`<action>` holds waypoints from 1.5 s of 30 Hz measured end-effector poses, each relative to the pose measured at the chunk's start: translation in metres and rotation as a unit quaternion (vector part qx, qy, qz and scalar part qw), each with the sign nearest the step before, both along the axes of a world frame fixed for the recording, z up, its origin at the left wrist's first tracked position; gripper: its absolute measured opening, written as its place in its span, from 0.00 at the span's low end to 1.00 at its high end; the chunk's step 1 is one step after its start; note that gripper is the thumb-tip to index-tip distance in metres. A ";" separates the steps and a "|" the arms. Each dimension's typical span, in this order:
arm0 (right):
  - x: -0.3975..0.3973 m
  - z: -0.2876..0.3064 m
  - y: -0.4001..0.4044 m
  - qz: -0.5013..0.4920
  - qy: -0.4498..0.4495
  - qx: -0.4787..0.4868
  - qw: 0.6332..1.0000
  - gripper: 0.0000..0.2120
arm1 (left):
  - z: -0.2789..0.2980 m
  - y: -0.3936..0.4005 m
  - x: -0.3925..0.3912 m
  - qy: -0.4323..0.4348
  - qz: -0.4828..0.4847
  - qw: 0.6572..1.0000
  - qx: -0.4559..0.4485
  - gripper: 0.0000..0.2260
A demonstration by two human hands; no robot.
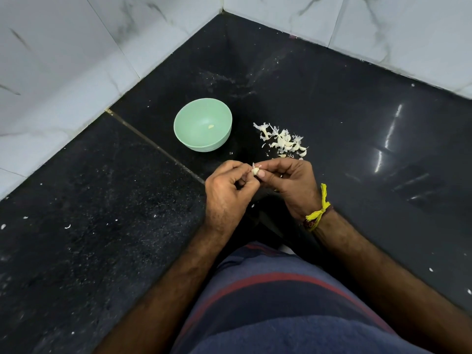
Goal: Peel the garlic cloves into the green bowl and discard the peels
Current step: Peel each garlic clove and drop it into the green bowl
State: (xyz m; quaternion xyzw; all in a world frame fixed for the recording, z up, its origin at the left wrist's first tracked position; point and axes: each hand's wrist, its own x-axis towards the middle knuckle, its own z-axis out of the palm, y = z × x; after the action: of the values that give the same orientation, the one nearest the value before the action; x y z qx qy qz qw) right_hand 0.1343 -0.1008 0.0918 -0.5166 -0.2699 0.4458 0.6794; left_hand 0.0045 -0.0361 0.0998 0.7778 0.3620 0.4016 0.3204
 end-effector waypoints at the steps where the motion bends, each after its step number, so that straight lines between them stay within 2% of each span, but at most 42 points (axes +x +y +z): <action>1: 0.000 0.000 0.000 0.004 0.002 0.002 1.000 0.09 | 0.000 0.000 0.000 -0.004 0.002 1.000 -0.009 0.03; 5: -0.002 -0.003 0.001 0.030 0.033 0.012 0.999 0.09 | 0.001 0.002 -0.002 -0.015 0.026 0.997 -0.068 0.03; 8: -0.002 -0.007 0.002 0.046 0.052 0.006 0.998 0.10 | 0.005 0.002 -0.004 -0.014 0.033 0.986 -0.164 0.02; 15: -0.001 -0.004 0.002 0.035 0.001 -0.001 0.999 0.09 | 0.009 0.001 0.001 -0.048 0.021 0.948 -0.313 0.07; 19: -0.001 -0.001 0.001 0.026 -0.017 -0.002 1.000 0.13 | 0.010 0.000 0.002 -0.047 0.014 0.942 -0.333 0.07; 22: 0.000 0.000 0.002 0.021 -0.040 -0.004 0.999 0.10 | 0.009 0.001 0.003 -0.051 0.017 0.937 -0.345 0.05; 28: -0.004 0.001 0.002 0.012 -0.172 0.006 0.985 0.07 | 0.010 0.001 0.004 -0.058 0.028 0.931 -0.358 0.05; 35: -0.006 -0.002 0.001 -0.021 -0.154 0.000 0.988 0.10 | 0.007 0.000 0.003 -0.090 0.034 0.922 -0.376 0.04; 42: -0.003 -0.003 0.001 -0.014 -0.195 -0.009 0.981 0.06 | 0.001 -0.001 -0.004 -0.108 -0.014 0.939 -0.326 0.09; 45: -0.003 -0.002 0.000 -0.009 -0.197 -0.007 0.980 0.06 | -0.003 0.000 -0.005 -0.133 -0.029 0.935 -0.328 0.06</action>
State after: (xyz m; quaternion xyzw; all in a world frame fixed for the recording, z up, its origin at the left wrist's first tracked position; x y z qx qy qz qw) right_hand 0.1315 -0.1006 0.0896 -0.6011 -0.3912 0.3312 0.6132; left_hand -0.0002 -0.0359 0.0972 0.5789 0.4053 0.3507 0.6145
